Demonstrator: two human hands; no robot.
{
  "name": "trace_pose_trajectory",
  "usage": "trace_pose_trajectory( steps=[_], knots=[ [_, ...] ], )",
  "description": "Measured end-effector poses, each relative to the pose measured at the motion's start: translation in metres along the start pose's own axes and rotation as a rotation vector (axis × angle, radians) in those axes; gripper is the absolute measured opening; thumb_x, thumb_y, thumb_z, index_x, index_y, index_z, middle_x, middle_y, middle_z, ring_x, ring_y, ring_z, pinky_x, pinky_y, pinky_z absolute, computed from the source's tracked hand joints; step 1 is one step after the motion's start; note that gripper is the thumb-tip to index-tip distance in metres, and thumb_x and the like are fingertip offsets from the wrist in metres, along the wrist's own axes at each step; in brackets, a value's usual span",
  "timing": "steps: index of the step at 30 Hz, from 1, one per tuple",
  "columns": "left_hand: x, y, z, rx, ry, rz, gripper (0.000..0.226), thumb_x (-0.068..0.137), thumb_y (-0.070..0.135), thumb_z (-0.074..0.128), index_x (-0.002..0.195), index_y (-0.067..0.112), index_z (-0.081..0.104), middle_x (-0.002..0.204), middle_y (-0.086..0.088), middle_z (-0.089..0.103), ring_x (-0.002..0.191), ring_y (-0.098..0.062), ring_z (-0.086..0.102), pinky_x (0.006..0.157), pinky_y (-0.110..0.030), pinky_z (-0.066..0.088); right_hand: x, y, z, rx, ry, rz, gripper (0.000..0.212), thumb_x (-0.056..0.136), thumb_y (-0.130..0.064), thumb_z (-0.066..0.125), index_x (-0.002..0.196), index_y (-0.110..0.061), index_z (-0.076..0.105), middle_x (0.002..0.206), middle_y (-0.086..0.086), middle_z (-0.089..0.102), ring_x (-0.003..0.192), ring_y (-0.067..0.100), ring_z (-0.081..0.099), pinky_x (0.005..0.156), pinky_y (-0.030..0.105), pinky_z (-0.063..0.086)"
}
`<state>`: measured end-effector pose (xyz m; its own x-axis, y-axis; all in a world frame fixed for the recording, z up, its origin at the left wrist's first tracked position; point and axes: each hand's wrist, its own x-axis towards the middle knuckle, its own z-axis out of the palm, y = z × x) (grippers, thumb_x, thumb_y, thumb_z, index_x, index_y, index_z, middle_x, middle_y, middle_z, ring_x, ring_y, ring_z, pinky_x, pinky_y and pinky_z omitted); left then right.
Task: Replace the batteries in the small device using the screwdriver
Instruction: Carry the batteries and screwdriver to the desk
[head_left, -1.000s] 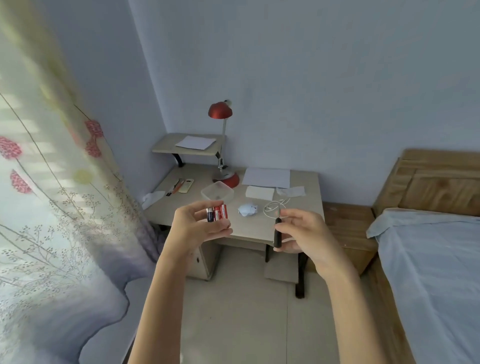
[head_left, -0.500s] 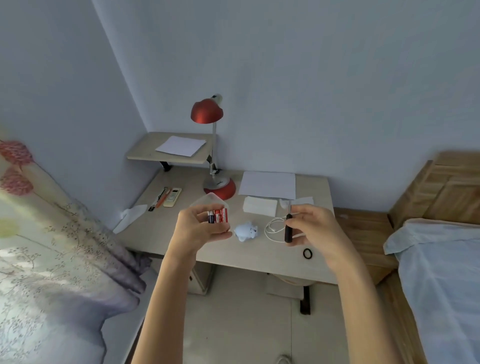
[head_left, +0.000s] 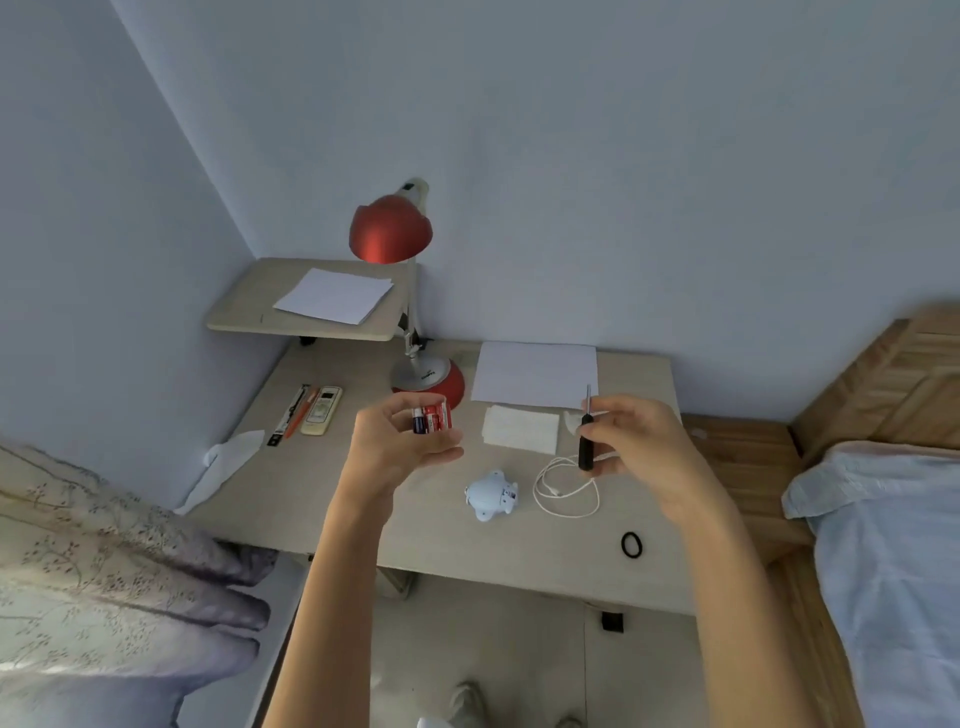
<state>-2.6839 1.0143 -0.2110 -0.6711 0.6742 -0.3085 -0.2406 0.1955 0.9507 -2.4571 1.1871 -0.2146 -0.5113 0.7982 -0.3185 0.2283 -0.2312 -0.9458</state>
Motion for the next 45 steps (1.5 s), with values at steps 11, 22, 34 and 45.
trace_pose_trajectory(
  steps=[11,22,34,45],
  knots=[
    [0.134,-0.046,0.056,0.187,-0.146,-0.009,0.048,0.075,-0.018,0.09,0.116,0.001,0.075,0.108,-0.026,0.073,0.086,-0.035,0.08,0.077,-0.048,0.07,0.072,0.071,-0.049,-0.181,0.201,0.173,0.023,0.093,0.012,0.067,0.106,-0.007,0.072,0.089,0.018,0.074,0.075,0.038,0.075,0.057,0.041,0.063],
    [0.293,-0.209,0.118,0.42,-0.159,-0.161,0.048,0.066,-0.02,0.09,0.105,0.006,0.079,0.111,-0.03,0.071,0.085,-0.04,0.076,0.068,-0.055,0.069,0.146,0.216,-0.103,-0.286,0.277,0.434,0.017,0.091,0.012,0.065,0.101,-0.001,0.069,0.089,0.023,0.068,0.074,0.037,0.067,0.062,0.052,0.065],
    [0.344,-0.274,0.125,0.722,-0.12,-0.062,0.05,0.068,0.002,0.097,0.112,0.016,0.079,0.104,-0.003,0.069,0.096,-0.025,0.07,0.08,-0.031,0.06,0.191,0.304,-0.105,-0.715,0.198,0.316,0.019,0.088,-0.011,0.071,0.088,-0.029,0.067,0.08,-0.009,0.071,0.074,0.014,0.069,0.072,0.042,0.06],
    [0.343,-0.284,0.125,0.922,-0.148,0.025,0.079,0.07,0.009,0.095,0.144,0.022,0.069,0.127,-0.009,0.061,0.1,-0.025,0.068,0.094,-0.041,0.063,0.195,0.325,-0.105,-0.867,0.205,0.128,0.027,0.089,-0.014,0.071,0.086,-0.032,0.051,0.079,-0.009,0.058,0.073,0.012,0.058,0.066,0.039,0.051]
  ],
)
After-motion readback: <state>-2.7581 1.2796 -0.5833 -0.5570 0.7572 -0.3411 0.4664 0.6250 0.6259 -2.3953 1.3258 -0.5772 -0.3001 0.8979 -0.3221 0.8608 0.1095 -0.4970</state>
